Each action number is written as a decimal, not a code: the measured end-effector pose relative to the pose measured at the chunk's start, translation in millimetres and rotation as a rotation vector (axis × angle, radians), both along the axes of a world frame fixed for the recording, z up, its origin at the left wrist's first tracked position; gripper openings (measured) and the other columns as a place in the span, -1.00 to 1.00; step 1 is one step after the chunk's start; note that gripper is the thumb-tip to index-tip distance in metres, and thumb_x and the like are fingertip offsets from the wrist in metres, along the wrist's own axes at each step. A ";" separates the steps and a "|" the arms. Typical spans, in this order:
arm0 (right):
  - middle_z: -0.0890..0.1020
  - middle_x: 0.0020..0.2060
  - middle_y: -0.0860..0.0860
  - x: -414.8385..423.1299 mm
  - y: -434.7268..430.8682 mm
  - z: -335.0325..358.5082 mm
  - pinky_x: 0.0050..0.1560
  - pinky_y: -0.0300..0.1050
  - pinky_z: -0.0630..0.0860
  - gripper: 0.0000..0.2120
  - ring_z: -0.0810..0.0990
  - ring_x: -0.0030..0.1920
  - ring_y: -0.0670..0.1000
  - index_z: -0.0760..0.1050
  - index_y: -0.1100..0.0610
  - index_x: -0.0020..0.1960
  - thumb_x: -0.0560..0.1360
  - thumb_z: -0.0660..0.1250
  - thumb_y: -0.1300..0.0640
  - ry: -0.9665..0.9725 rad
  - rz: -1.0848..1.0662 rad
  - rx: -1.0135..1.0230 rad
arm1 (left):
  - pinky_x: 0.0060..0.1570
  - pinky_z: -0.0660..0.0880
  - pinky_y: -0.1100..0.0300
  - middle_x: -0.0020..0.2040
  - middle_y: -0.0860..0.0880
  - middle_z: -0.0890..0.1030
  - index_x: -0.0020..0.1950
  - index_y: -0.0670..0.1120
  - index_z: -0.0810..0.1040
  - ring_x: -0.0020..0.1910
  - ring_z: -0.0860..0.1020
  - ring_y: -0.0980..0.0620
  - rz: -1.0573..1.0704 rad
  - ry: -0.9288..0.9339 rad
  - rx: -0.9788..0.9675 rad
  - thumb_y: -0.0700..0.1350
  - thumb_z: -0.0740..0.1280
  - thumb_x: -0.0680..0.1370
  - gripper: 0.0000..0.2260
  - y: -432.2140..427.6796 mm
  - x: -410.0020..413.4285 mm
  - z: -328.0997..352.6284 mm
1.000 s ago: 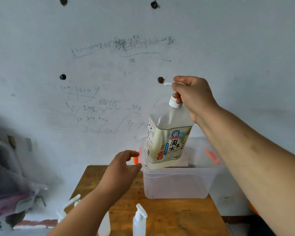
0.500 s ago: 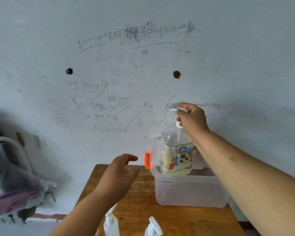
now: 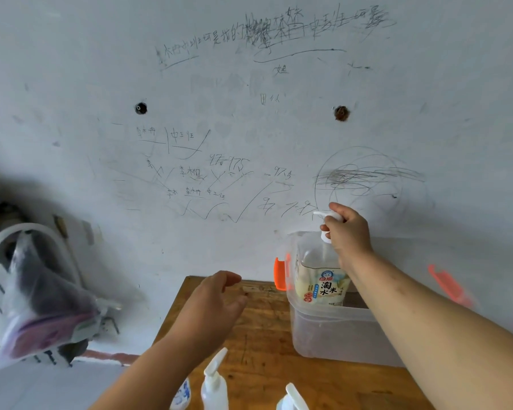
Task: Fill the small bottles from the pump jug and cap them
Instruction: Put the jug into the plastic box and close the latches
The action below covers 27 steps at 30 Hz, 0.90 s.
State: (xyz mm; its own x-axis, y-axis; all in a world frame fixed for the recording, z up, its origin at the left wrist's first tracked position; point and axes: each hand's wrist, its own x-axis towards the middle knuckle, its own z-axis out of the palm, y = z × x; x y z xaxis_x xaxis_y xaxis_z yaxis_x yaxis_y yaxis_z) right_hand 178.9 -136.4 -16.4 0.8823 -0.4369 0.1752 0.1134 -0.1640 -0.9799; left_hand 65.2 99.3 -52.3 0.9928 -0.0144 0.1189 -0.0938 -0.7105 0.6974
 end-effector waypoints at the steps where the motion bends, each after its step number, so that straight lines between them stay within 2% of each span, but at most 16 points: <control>1: 0.56 0.19 0.07 1.3 -0.2 0.6 -0.31 -0.32 0.44 -0.58 0.59 -0.22 -0.13 0.45 0.09 0.33 0.50 0.17 0.32 0.002 0.008 -0.013 | 0.13 0.39 0.33 0.29 0.13 0.50 0.36 0.08 0.41 0.23 0.47 0.16 -0.003 0.000 0.002 0.03 0.33 0.57 -0.64 0.9 0.5 -0.6; 3: 0.54 0.21 0.08 3.5 -1.9 3.4 -0.23 -0.26 0.49 -0.57 0.60 -0.19 -0.10 0.43 0.10 0.33 0.49 0.18 0.33 0.031 0.044 -0.061 | 0.12 0.39 0.34 0.29 0.13 0.50 0.36 0.08 0.41 0.20 0.46 0.18 -0.008 0.002 0.010 0.03 0.33 0.57 -0.64 1.8 1.3 -1.2; 6: 0.49 0.24 0.06 3.6 -6.7 11.3 0.00 -0.10 0.58 -0.52 0.57 -0.10 -0.03 0.35 0.11 0.38 0.48 0.27 0.30 0.134 0.093 -0.187 | 0.11 0.40 0.35 0.29 0.12 0.51 0.36 0.07 0.41 0.13 0.43 0.21 -0.012 0.006 0.030 0.03 0.34 0.57 -0.63 1.9 1.9 -2.2; 9: 0.41 0.19 0.01 -3.2 -9.5 17.4 0.11 -0.02 0.59 -0.41 0.54 -0.16 -0.07 0.27 0.09 0.45 0.46 0.35 0.22 0.186 0.170 -0.260 | 0.12 0.43 0.32 0.29 0.09 0.51 0.38 0.04 0.40 0.11 0.44 0.19 -0.009 0.022 0.061 0.03 0.33 0.57 -0.62 0.9 0.3 -1.4; 11: 0.38 0.17 -0.01 -11.2 -10.3 17.6 0.12 0.01 0.59 -0.37 0.55 -0.16 -0.08 0.24 0.05 0.47 0.45 0.37 0.17 0.189 0.215 -0.268 | 0.10 0.43 0.31 0.31 0.06 0.51 0.39 0.02 0.39 0.11 0.45 0.17 -0.009 0.040 0.089 0.03 0.32 0.57 -0.60 -0.3 -3.9 0.8; 14: 0.39 0.25 0.07 -23.1 -11.8 17.2 0.14 0.09 0.57 -0.39 0.58 -0.03 0.06 0.27 0.01 0.44 0.43 0.37 0.12 0.162 0.137 -0.388 | 0.06 0.42 0.33 0.33 0.02 0.50 0.40 -0.03 0.39 0.13 0.48 0.12 -0.013 0.059 0.122 0.02 0.31 0.58 -0.59 -1.4 -7.8 4.3; 16: 0.43 0.25 0.07 -41.4 -8.4 19.2 0.13 0.09 0.56 -0.48 0.56 0.01 0.07 0.34 0.00 0.38 0.45 0.35 0.12 0.104 0.102 -0.496 | 0.04 0.42 0.32 0.33 0.00 0.50 0.41 -0.05 0.39 0.09 0.48 0.12 -0.004 0.078 0.159 0.03 0.30 0.59 -0.59 0.2 -13.1 6.1; 18: 0.56 0.10 0.00 -69.0 -0.7 24.1 0.00 0.02 0.59 -0.65 0.61 -0.09 0.02 0.44 0.00 0.26 0.49 0.33 0.10 0.087 0.229 -0.569 | 0.04 0.45 0.29 0.34 -0.03 0.51 0.41 -0.06 0.39 0.09 0.51 0.08 0.018 0.103 0.230 0.04 0.31 0.58 -0.57 3.5 -15.2 5.0; 20: 0.62 -0.08 -0.07 -107.1 12.3 25.8 -0.20 -0.13 0.58 -0.80 0.64 -0.18 -0.05 0.51 -0.01 0.13 0.51 0.32 0.04 0.189 0.481 -0.663 | 0.09 0.52 0.22 0.30 -0.05 0.54 0.39 -0.08 0.43 0.12 0.56 0.01 0.031 0.143 0.341 0.06 0.31 0.57 -0.58 6.7 -18.6 3.0; 22: 0.61 -0.12 -0.13 -138.4 25.1 19.0 -0.19 -0.21 0.53 -0.79 0.62 -0.14 -0.10 0.53 -0.06 0.08 0.49 0.33 -0.09 0.336 0.666 -0.945 | 0.06 0.54 0.19 0.18 -0.04 0.60 0.30 -0.10 0.50 0.01 0.57 0.03 0.023 0.200 0.447 0.07 0.32 0.56 -0.62 7.6 -22.4 2.0; 24: 0.58 -0.06 -0.13 -157.2 34.6 3.4 -0.07 -0.18 0.53 -0.72 0.56 -0.05 -0.10 0.53 -0.08 0.06 0.44 0.32 -0.21 0.462 0.713 -1.187 | 0.01 0.54 0.20 0.03 -0.02 0.61 0.21 -0.12 0.54 -0.09 0.53 0.06 0.005 0.248 0.527 0.07 0.33 0.56 -0.67 6.7 -26.4 0.9; 27: 0.61 -0.06 -0.07 -174.8 43.3 -25.6 -0.05 -0.13 0.55 -0.65 0.57 -0.06 -0.06 0.55 -0.02 0.05 0.42 0.31 -0.25 0.554 0.684 -1.218 | 0.00 0.54 0.21 -0.08 0.01 0.56 0.16 -0.10 0.56 -0.09 0.56 0.06 -0.006 0.292 0.647 0.04 0.32 0.57 -0.73 4.2 -32.6 -6.4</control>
State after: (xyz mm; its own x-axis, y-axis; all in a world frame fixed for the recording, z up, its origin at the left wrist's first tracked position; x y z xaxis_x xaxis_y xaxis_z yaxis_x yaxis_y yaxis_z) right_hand 4.1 -93.1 -42.0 0.9246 0.2389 -0.2967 0.1739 -0.9577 -0.2293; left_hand 32.7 103.5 -58.6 0.9825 0.0021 -0.1861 0.0273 -0.9908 0.1325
